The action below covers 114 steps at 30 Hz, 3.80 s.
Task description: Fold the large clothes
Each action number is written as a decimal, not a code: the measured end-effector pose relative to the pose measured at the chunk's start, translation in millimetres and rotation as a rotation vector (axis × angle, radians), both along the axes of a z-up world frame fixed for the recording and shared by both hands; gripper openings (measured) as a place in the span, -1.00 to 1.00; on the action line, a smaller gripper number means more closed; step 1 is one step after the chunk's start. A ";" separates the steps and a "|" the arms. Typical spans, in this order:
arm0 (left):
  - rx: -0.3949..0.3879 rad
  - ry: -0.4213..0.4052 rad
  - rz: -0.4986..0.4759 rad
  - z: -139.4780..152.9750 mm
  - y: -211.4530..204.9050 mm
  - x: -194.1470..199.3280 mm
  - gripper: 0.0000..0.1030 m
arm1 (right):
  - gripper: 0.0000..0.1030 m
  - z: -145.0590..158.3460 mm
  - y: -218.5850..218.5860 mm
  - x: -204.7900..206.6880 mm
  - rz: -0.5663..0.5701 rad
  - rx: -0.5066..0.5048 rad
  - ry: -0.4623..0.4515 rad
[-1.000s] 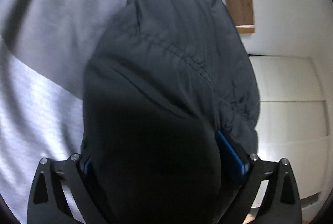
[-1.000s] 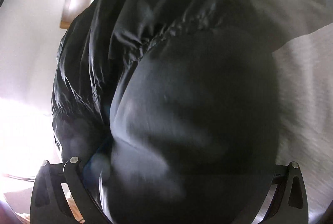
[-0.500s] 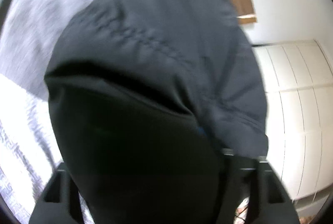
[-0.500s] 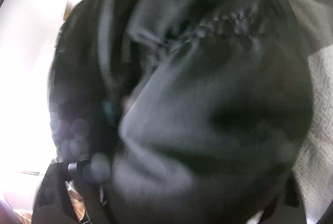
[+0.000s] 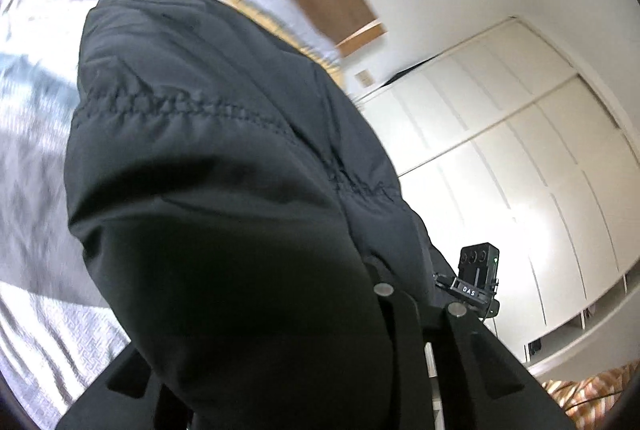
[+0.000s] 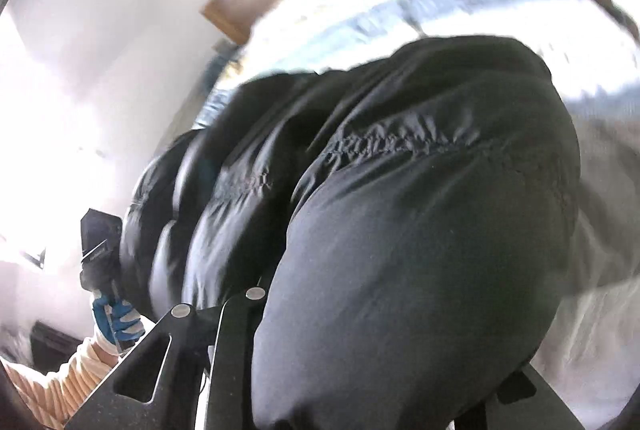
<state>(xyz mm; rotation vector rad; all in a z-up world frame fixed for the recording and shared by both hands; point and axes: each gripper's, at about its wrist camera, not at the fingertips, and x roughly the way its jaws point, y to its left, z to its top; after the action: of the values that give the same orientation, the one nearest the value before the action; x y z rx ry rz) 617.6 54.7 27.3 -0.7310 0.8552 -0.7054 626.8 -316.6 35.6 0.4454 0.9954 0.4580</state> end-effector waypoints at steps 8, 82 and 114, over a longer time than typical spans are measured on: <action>-0.050 -0.048 0.006 37.2 31.3 -55.4 -0.60 | -0.54 47.2 11.7 -68.3 0.028 0.071 -0.063; 0.556 -0.108 0.394 -17.6 121.1 -390.9 0.29 | 0.94 -61.0 6.2 -417.2 -0.391 -0.394 -0.048; 0.995 -0.331 0.575 33.7 -1.8 -489.4 0.58 | 0.99 -12.6 76.2 -497.1 -0.399 -0.517 -0.265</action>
<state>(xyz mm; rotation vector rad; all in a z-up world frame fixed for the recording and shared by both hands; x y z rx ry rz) 128.2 52.9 61.0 0.0654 0.5407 0.1532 129.7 -240.4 22.9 0.1033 0.7080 -0.1048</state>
